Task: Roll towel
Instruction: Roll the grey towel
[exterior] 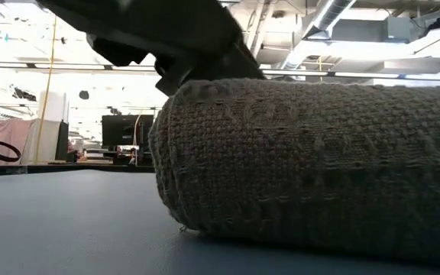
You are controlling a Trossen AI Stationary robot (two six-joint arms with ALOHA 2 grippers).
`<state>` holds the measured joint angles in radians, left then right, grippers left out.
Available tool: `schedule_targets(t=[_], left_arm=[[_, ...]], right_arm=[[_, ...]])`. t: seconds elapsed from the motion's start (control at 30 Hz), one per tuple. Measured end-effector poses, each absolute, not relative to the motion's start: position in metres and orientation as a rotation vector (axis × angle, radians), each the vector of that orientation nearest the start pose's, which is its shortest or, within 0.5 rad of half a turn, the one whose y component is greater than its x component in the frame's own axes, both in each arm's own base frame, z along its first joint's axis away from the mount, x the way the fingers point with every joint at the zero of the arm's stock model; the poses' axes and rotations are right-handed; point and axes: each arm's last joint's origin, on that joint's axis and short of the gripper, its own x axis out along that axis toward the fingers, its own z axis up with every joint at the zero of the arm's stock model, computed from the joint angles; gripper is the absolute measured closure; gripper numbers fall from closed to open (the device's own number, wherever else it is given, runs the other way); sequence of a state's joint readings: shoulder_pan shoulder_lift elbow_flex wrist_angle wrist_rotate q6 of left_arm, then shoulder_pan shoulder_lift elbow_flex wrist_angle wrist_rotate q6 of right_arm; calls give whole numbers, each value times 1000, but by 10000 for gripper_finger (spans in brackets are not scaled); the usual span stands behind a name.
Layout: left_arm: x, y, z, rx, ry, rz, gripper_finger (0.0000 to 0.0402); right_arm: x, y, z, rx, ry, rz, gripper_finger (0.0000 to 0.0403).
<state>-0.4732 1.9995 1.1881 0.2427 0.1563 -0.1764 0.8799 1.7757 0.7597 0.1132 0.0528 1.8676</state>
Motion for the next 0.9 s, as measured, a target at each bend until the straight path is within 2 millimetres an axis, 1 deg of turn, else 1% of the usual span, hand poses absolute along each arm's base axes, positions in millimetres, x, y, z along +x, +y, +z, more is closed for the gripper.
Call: schedule_targets(t=[0.23,0.33,0.43,0.53,0.73,0.8,0.83,0.9], left_arm=[[375,-195,154,-16,610,-518,174],[376,-198,144,-29,629,-515,154],[377,-205,134,-68,648,-538,146],[377,-208,130,-71,645,-533,145],[379,-203,128,-80,651,-387,150],[381,-197,126,-121,674,-346,167],[381,-194,125,-152,695,-332,182],[384,-187,124,-230,735,-330,224]], right_arm=[[201,240,109,1255,1182,-235,342],[201,240,109,1259,1180,-239,342],[202,240,109,1264,1177,-242,341],[202,240,109,1266,1176,-244,341],[201,241,109,1282,1172,-251,341],[199,243,110,1286,1171,-252,341],[198,244,110,1288,1168,-252,341],[196,246,110,1294,1160,-254,341]])
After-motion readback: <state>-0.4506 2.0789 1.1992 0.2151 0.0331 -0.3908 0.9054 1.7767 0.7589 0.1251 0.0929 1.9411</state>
